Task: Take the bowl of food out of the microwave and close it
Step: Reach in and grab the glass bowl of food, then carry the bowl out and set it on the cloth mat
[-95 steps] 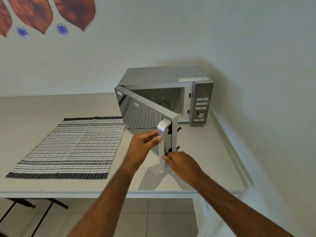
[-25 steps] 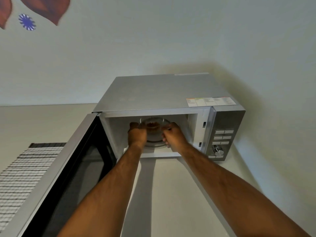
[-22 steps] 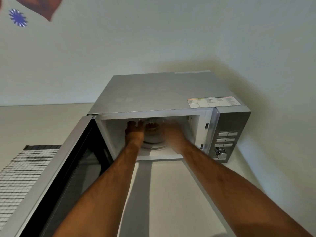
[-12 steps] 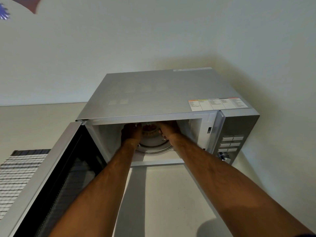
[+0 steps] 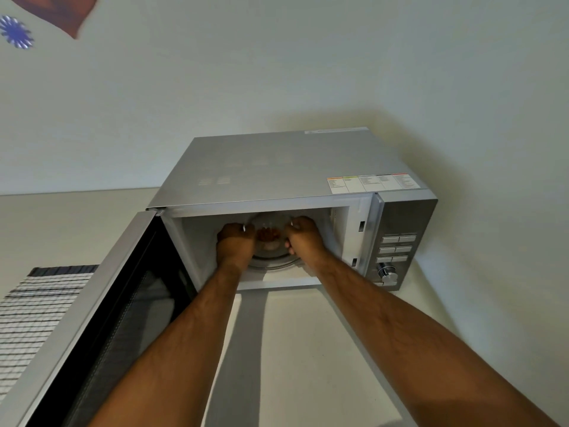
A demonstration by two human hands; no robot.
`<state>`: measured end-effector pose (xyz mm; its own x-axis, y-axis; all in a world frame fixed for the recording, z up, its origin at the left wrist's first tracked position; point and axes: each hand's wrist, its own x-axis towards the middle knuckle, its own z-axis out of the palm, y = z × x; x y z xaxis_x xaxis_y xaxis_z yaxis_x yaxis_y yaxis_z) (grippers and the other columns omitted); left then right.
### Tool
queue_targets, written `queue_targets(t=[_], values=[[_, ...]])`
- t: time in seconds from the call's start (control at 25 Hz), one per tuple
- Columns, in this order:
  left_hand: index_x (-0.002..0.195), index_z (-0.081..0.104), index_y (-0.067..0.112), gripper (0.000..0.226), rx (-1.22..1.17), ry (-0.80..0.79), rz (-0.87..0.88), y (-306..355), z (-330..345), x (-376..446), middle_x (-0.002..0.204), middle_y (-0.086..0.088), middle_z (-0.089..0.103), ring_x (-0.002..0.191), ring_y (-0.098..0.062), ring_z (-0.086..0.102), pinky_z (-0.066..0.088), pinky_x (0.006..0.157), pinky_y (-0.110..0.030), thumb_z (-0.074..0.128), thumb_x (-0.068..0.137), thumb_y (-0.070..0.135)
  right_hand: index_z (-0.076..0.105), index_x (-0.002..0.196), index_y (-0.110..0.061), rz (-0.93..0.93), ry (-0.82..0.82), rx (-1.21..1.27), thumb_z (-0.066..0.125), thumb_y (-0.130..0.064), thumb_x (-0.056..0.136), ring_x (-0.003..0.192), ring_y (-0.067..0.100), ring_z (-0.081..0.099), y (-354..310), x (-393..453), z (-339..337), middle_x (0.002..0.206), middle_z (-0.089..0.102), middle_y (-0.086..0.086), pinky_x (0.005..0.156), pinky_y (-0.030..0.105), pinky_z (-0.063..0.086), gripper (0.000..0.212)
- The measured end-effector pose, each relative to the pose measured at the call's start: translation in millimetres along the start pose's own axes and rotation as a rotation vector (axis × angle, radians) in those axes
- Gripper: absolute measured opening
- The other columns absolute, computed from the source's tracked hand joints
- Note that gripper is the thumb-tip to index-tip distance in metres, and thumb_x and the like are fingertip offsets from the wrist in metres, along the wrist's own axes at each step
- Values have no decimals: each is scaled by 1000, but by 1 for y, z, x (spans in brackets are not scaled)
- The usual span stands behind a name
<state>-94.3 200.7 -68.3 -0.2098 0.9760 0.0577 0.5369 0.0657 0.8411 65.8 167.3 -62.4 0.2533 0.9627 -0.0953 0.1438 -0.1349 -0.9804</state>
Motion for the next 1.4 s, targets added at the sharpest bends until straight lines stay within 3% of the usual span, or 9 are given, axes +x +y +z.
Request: queue_targets(t=[0.16, 0.36, 0.6, 0.76, 0.92, 1.08, 1.2, 1.4], values=[[82, 76, 9, 29, -31, -11, -11, 3, -18, -31, 83, -12, 77, 79, -32, 73, 53, 71, -31, 64, 100, 28, 60, 81, -24, 23, 36, -12, 52, -7, 101, 32, 4, 48, 1, -34, -4, 53, 58, 1, 34, 16, 37, 27], [80, 77, 9, 31, -8, 4, 10, 5, -40, -82, 79, -13, 77, 77, -35, 77, 64, 74, -41, 62, 99, 29, 51, 78, -19, 20, 2, -26, 51, -5, 99, 44, 15, 51, 1, -81, -10, 61, 55, 5, 37, 22, 37, 26], [85, 78, 7, 34, -6, 14, 31, 5, -60, -149, 80, -13, 78, 75, -33, 78, 68, 77, -51, 61, 98, 33, 58, 105, -16, 12, 30, -20, 57, -14, 103, 32, 3, 52, 3, -152, -28, 66, 63, 7, 35, 18, 40, 3], [88, 78, 13, 30, 9, 28, 61, -3, -71, -206, 68, -7, 75, 63, -22, 75, 68, 70, -44, 56, 99, 31, 58, 123, -6, 12, 33, -29, 57, -13, 103, 36, 9, 53, 12, -207, -42, 65, 66, 9, 38, 21, 43, 21], [90, 78, 10, 35, -2, -2, 80, -15, -86, -262, 61, -7, 72, 55, -19, 70, 63, 62, -39, 54, 102, 33, 59, 120, -5, 2, 31, -11, 60, -16, 101, 36, 10, 53, 25, -260, -53, 64, 66, 8, 39, 22, 44, 22], [129, 74, 13, 37, -70, -24, 87, -33, -110, -319, 66, -8, 71, 52, -15, 66, 50, 45, -24, 57, 105, 34, 60, 114, -9, -49, 4, -21, 65, -23, 99, 45, 12, 56, 38, -313, -53, 65, 66, 5, 42, 25, 48, 21], [133, 73, 14, 40, -103, -13, 63, -47, -129, -355, 66, -5, 71, 52, -10, 65, 49, 46, -20, 57, 105, 37, 60, 105, -16, -122, 17, -128, 62, -30, 99, 54, 14, 60, 44, -343, -47, 73, 67, 3, 42, 22, 48, 16], [135, 73, 18, 37, -108, 61, 57, -70, -162, -399, 71, -1, 70, 46, -1, 64, 53, 46, -18, 56, 105, 33, 54, 87, -28, -291, 25, -256, 63, -32, 99, 51, 8, 59, 50, -379, -25, 65, 64, -9, 47, 21, 47, 16]])
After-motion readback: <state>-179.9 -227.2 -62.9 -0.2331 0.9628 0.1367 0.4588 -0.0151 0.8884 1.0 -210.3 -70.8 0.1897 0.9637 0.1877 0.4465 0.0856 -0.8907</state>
